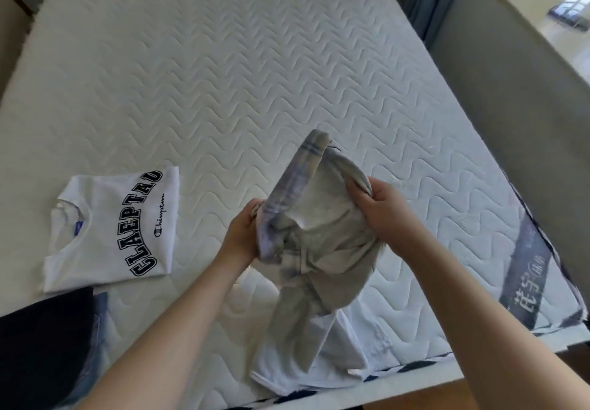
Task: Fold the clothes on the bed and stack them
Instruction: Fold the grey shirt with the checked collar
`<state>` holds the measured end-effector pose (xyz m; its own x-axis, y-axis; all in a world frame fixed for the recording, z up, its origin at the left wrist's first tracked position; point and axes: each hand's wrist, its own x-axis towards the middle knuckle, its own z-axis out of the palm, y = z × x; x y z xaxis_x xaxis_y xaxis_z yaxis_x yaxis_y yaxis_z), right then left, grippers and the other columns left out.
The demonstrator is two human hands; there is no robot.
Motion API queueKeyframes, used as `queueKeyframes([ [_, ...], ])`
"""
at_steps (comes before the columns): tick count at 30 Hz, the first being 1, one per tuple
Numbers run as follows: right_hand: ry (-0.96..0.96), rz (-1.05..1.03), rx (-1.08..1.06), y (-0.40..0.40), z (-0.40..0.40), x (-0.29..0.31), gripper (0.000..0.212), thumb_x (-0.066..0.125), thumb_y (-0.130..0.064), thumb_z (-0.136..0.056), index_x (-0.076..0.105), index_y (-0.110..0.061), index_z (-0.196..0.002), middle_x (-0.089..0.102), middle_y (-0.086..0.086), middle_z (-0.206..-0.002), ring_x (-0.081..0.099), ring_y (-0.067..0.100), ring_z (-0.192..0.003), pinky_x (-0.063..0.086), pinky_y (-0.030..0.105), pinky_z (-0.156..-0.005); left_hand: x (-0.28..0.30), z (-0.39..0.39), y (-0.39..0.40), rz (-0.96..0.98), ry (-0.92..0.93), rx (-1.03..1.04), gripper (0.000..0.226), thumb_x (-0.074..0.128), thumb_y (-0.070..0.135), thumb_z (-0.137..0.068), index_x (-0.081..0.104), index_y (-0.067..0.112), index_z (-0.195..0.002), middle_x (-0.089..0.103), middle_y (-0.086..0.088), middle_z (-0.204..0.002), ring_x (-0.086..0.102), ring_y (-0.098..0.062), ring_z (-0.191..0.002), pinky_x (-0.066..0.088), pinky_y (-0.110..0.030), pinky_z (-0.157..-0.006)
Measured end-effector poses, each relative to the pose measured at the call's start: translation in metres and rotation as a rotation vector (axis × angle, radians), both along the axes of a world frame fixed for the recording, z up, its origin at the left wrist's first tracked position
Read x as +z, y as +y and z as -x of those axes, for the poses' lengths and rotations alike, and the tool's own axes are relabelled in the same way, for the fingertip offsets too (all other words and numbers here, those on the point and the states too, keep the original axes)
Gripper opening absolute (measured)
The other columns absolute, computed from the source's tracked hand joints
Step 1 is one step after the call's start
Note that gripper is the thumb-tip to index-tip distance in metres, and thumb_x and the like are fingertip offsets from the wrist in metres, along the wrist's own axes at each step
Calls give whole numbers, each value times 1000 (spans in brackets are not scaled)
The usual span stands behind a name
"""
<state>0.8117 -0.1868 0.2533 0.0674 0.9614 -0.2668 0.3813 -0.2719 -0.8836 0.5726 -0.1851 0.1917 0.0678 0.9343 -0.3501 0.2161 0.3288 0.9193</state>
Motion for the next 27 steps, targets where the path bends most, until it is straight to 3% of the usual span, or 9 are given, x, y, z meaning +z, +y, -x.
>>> queueKeyframes([
  [3,-43,-39,-73,-15,2,32,33,57,-45,-93,58,-21,-71,54,-15,-58,50,4,-54,40,31,-59,48,19,-4,-148,78,-55,23,44,34,-87,57,15,-81,62,-7,-79,57,-17,-77,44,-38,-77],
  [7,-17,-129,-108,-41,7,94,36,62,-50,-82,59,-14,-79,58,-9,-63,54,5,-56,44,29,-58,120,52,-17,-219,46,-105,27,47,25,-90,72,33,-84,72,15,-86,66,-1,-84,49,-15,-74],
  [12,15,-244,-84,-82,14,159,4,66,-32,-88,69,-33,-86,72,-12,-80,66,0,-71,52,18,-61,195,78,-43,-72,84,-26,21,45,27,-97,59,23,-82,64,13,-69,62,-6,-65,52,-27,-62],
  [17,-89,-273,-61,-117,10,195,6,68,-21,-88,65,-20,-93,67,-8,-80,60,-4,-64,46,9,-55,243,94,-81,50,-144,25,24,50,35,-97,65,17,-93,71,4,-66,68,-9,-58,54,-26,-49],
  [20,-104,-307,-75,-134,2,212,10,68,-18,-88,62,-23,-94,66,-8,-84,60,-5,-67,44,8,-55,263,109,-104,105,-461,-281,42,50,49,-93,75,17,-104,75,-2,-89,72,-10,-79,58,-23,-67],
  [22,-83,-319,-105,-143,-8,220,13,67,-19,-89,62,-24,-100,66,-8,-88,61,2,-75,46,15,-61,268,114,-120,118,-557,-539,55,66,60,-77,74,16,-110,72,-8,-110,69,-17,-102,56,-28,-84],
  [24,-83,-339,-121,-152,-18,223,15,66,-21,-90,62,-24,-104,66,-10,-91,61,-4,-76,46,14,-62,267,114,-129,63,-446,-634,53,81,29,-78,64,13,-125,62,-16,-129,63,-23,-114,54,-33,-90],
  [25,-76,-353,-119,-155,-24,223,14,65,-20,-90,63,-24,-104,66,-11,-92,61,-9,-72,46,9,-59,268,111,-132,-3,-300,-640,53,77,9,-80,59,13,-130,58,-17,-134,62,-23,-117,54,-33,-91],
  [27,-81,-361,-100,-162,-36,220,14,66,-19,-90,64,-22,-103,66,-10,-91,59,-15,-67,41,2,-54,273,94,-139,-194,163,-643,61,76,5,-71,57,18,-128,65,-9,-125,63,-17,-114,55,-33,-88],
])
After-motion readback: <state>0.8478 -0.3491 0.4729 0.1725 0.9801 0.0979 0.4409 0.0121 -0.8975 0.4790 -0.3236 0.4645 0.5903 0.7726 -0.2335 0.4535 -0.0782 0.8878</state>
